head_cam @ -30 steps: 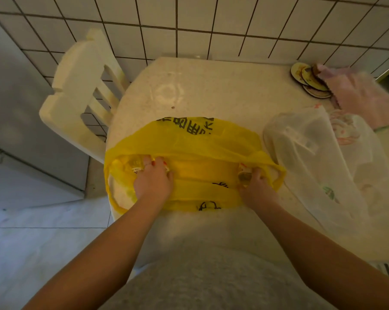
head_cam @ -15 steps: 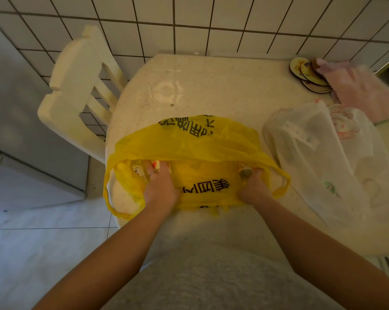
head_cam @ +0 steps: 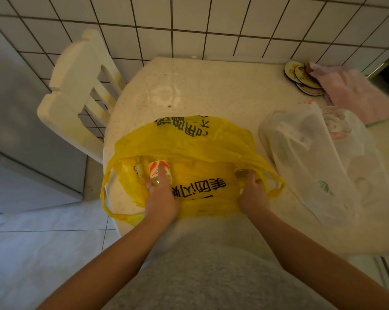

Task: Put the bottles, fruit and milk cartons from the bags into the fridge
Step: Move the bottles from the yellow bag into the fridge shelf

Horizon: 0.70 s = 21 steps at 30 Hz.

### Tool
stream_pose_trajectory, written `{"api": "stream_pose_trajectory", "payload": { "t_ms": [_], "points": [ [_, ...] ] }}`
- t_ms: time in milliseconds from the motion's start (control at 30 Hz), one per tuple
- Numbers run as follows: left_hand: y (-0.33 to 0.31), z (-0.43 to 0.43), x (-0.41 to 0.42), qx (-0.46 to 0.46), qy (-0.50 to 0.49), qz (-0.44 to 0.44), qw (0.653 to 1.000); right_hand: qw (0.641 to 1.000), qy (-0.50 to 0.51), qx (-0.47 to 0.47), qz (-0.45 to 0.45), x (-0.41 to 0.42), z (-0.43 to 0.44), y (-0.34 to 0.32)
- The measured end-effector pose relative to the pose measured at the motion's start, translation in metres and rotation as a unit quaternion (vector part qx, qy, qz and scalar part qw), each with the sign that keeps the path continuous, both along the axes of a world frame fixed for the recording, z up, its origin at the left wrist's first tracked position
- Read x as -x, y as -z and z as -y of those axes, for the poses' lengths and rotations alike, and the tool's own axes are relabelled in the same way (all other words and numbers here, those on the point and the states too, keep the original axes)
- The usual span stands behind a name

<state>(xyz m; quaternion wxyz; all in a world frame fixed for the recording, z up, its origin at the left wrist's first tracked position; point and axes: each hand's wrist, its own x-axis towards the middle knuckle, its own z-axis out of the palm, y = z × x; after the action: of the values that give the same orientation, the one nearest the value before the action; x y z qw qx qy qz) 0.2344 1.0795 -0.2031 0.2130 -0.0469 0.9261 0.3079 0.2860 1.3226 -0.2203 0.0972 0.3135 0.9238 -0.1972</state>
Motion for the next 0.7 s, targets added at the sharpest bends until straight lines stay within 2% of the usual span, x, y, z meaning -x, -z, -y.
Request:
{"api": "stream_pose_trajectory", "payload": {
  "t_ms": [67,133,233,367,500,567,700],
  "points": [
    [-0.009,0.001,-0.004,-0.002,0.01,-0.017,1.0,0.99,-0.056,-0.126,-0.011,-0.009,-0.002,0.003],
    [-0.018,0.0,-0.009,0.01,0.029,-0.038,0.999,0.966,-0.12,-0.228,-0.025,-0.015,-0.007,0.009],
    [-0.032,0.002,-0.014,0.022,0.065,-0.073,0.995,0.937,-0.203,-0.278,-0.058,-0.016,-0.018,0.013],
    [-0.049,0.007,-0.017,0.026,0.115,-0.123,0.985,0.87,-0.359,-0.328,-0.077,-0.014,-0.031,0.012],
    [-0.069,0.009,-0.011,0.001,0.126,-0.169,0.977,0.839,-0.425,-0.312,-0.137,-0.003,-0.043,0.002],
    [-0.08,0.008,-0.006,-0.014,0.118,-0.182,0.976,0.852,-0.425,-0.254,-0.173,0.007,-0.043,-0.012],
    [-0.096,0.01,0.008,-0.015,0.092,-0.216,0.972,0.897,-0.347,-0.138,-0.236,0.035,-0.042,-0.056]
  ]
}}
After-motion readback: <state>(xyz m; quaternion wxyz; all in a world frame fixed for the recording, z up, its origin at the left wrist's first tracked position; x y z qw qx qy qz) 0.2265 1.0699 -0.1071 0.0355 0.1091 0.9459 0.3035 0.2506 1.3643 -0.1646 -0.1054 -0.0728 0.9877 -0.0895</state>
